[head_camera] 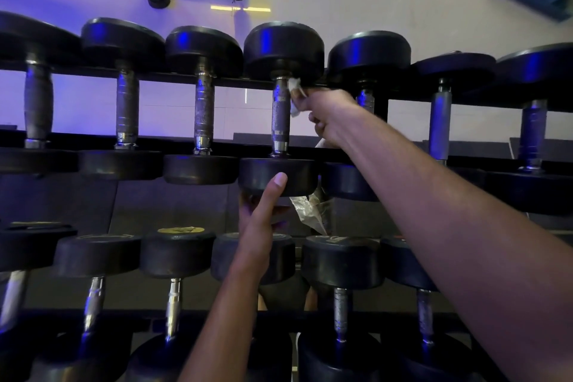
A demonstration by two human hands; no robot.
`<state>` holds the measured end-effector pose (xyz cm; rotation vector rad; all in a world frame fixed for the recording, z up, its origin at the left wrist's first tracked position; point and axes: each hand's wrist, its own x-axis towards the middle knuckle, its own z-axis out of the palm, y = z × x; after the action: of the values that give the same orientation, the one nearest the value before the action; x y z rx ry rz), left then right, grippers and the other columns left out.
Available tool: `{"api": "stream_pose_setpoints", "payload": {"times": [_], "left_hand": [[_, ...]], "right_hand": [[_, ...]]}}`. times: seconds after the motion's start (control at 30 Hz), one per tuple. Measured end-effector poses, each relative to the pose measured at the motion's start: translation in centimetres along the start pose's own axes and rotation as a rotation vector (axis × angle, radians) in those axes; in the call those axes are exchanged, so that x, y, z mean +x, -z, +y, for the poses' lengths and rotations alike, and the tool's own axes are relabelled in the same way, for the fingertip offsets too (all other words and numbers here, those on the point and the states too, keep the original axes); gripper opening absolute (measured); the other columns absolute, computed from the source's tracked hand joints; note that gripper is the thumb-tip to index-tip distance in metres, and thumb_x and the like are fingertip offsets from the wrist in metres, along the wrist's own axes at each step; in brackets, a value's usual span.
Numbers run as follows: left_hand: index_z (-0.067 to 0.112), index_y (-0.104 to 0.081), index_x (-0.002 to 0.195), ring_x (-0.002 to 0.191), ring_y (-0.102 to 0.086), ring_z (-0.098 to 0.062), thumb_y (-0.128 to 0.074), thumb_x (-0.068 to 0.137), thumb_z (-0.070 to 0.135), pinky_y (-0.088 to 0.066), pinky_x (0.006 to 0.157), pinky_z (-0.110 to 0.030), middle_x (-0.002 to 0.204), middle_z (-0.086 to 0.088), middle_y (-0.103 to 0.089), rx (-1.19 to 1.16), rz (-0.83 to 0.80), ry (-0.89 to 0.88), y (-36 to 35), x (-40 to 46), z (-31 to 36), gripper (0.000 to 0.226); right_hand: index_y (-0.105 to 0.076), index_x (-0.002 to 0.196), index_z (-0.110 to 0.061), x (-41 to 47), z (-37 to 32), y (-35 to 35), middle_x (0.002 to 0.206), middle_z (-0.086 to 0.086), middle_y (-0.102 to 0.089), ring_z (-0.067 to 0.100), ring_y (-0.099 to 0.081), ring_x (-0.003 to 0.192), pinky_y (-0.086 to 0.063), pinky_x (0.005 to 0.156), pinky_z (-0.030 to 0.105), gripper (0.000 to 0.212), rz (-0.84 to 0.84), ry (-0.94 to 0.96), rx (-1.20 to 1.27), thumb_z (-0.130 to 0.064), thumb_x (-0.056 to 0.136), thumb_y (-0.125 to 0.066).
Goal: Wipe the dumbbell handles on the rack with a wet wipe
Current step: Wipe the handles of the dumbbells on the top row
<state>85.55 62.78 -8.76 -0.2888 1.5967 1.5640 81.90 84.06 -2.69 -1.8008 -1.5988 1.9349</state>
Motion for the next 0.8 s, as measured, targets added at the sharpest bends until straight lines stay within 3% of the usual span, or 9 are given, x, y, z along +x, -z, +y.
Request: {"api": "stream_pose_setpoints", "payload": {"times": [0.1,0.2,0.3,0.33,0.43,0.57,0.67,0.8], "left_hand": [[0.041,-0.064,0.130,0.114,-0.077,-0.027,-0.081,0.054,0.081,-0.056,0.086,-0.039,0.124,0.010,-0.077,0.017,-0.010,-0.002,0.1,0.1,0.0,0.088],[0.041,-0.063,0.132,0.114,-0.077,-0.026,-0.081,0.053,0.082,-0.057,0.086,-0.040,0.126,0.007,-0.077,0.042,-0.016,-0.003,0.3,0.1,0.1,0.091],[0.041,-0.062,0.132,0.114,-0.077,-0.026,-0.081,0.053,0.082,-0.056,0.085,-0.039,0.126,0.007,-0.077,0.037,-0.014,-0.011,0.3,0.0,0.2,0.091],[0.041,-0.062,0.132,0.114,-0.076,-0.026,-0.082,0.054,0.082,-0.056,0.084,-0.039,0.126,0.007,-0.077,0.039,-0.015,-0.012,0.3,-0.1,0.2,0.090],[0.040,-0.063,0.132,0.114,-0.076,-0.027,-0.083,0.053,0.080,-0.057,0.084,-0.039,0.125,0.006,-0.078,0.024,-0.009,-0.006,0.3,-0.3,0.4,0.091],[0.035,-0.064,0.137,0.114,-0.077,-0.027,-0.084,0.054,0.080,-0.056,0.081,-0.035,0.124,0.007,-0.079,0.013,-0.012,-0.018,0.4,-0.5,0.6,0.096],[0.034,-0.065,0.130,0.112,-0.077,-0.027,-0.088,0.061,0.073,-0.057,0.075,-0.030,0.116,0.007,-0.079,0.005,-0.016,-0.012,0.6,-0.5,0.8,0.083],[0.034,-0.066,0.126,0.112,-0.076,-0.025,-0.089,0.064,0.069,-0.059,0.080,-0.034,0.114,0.007,-0.079,-0.002,-0.023,-0.002,0.7,-0.6,0.6,0.074]], "right_hand": [[-0.063,0.076,-0.019,0.4,-0.6,-0.5,0.042,-0.012,-0.049,0.004,-0.037,0.039,-0.026,0.035,0.015,0.032,0.058,0.012,0.078,0.011,0.085,-0.066],[-0.068,0.079,-0.017,-0.1,-0.7,-1.2,0.032,-0.016,-0.044,0.004,-0.040,0.036,-0.031,0.041,0.013,0.029,0.139,0.014,0.139,0.010,0.086,-0.068],[-0.078,0.081,-0.016,-0.6,-0.1,-1.6,0.053,-0.012,-0.068,0.001,-0.058,0.046,-0.046,0.055,0.015,0.011,0.215,0.198,0.194,-0.015,0.082,-0.089],[-0.080,0.081,-0.018,-0.6,0.2,-1.6,0.062,-0.012,-0.074,0.002,-0.064,0.056,-0.051,0.062,0.018,0.018,0.242,0.308,0.142,-0.029,0.077,-0.093],[-0.083,0.091,-0.032,-1.4,0.9,-1.5,0.077,-0.016,-0.077,0.007,-0.072,0.073,-0.056,0.068,0.027,0.015,0.352,0.759,-0.284,-0.045,0.082,-0.083],[-0.080,0.095,-0.036,-0.9,-0.2,-0.9,0.075,-0.005,-0.074,0.028,-0.069,0.067,-0.046,0.054,0.031,0.018,0.472,1.310,-1.030,-0.026,0.089,-0.067],[-0.076,0.101,-0.032,-0.3,-2.1,-0.2,0.084,-0.006,-0.072,0.028,-0.070,0.073,-0.032,0.055,0.029,0.018,0.402,1.401,-1.471,-0.024,0.093,-0.061],[-0.071,0.100,-0.033,-1.4,-3.7,0.2,0.086,-0.008,-0.070,0.027,-0.069,0.076,-0.018,0.053,0.028,0.024,0.246,1.406,-1.827,-0.016,0.097,-0.054]]}}
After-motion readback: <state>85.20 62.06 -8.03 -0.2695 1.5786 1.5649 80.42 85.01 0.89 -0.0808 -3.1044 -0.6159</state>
